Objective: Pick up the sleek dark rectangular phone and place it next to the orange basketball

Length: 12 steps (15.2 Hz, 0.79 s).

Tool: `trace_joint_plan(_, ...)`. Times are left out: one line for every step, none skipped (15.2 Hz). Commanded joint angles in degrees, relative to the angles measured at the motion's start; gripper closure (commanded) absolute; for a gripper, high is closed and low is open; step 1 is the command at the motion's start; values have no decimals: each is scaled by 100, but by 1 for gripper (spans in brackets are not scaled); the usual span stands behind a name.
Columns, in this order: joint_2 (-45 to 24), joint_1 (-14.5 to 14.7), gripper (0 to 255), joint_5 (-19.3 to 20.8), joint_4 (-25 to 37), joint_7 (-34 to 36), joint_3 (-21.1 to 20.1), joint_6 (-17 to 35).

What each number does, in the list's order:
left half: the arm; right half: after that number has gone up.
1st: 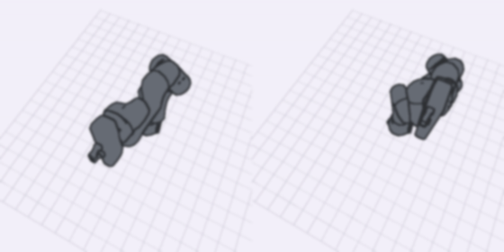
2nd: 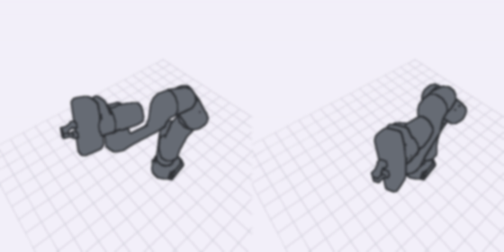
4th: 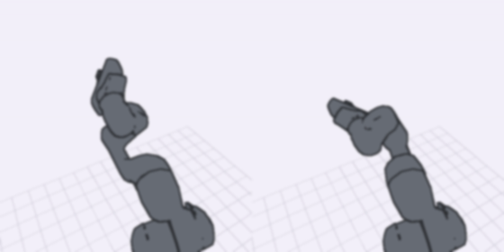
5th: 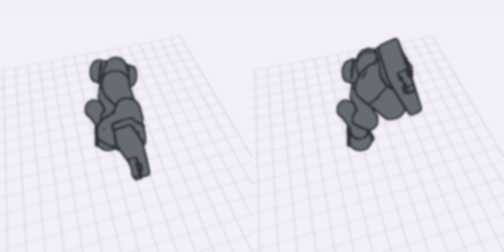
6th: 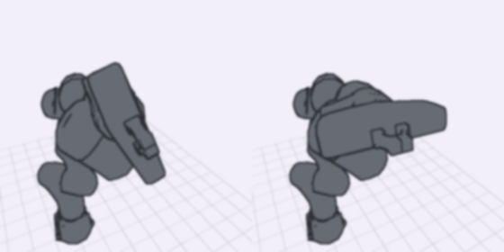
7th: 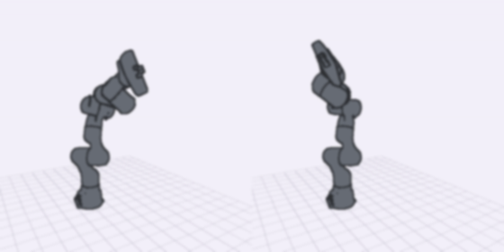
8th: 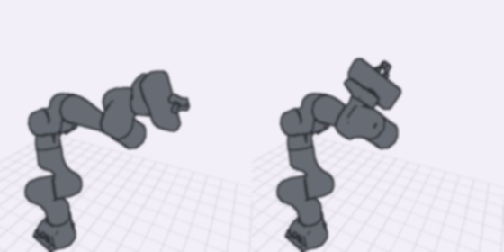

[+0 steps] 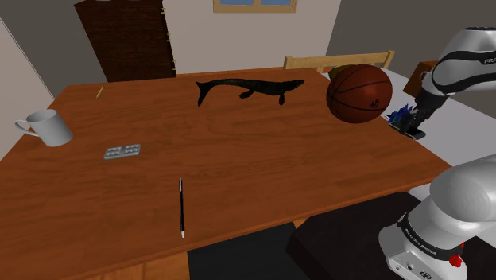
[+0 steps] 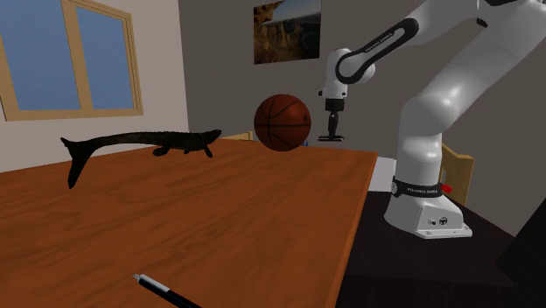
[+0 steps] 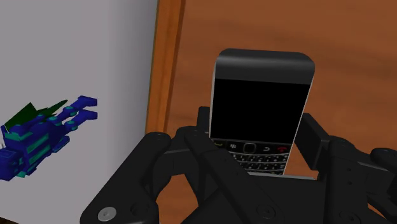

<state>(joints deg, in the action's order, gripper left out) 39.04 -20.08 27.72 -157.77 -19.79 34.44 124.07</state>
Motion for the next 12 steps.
trace_joint_plan(-135, 6, 255, 53, -83, 3, 89, 224)
trace_joint_plan(-194, 8, 255, 78, -126, 9, 126, 326)
trace_joint_plan(-257, 10, 255, 102, -168, 15, 164, 430)
trace_joint_plan(-322, 14, 255, 126, -208, 20, 202, 535)
trace_joint_plan(-391, 18, 255, 149, -247, 26, 241, 642)
trace_joint_plan(-469, 24, 255, 173, -288, 31, 284, 760)
trace_joint_plan(-467, 23, 255, 174, -289, 31, 283, 759)
trace_joint_plan(-469, 24, 255, 173, -288, 31, 283, 760)
trace_joint_plan(-469, 24, 255, 173, -288, 31, 283, 760)
trace_joint_plan(-469, 24, 255, 173, -288, 31, 283, 761)
trace_joint_plan(-469, 24, 255, 173, -288, 31, 283, 761)
trace_joint_plan(-469, 24, 255, 173, -288, 31, 283, 761)
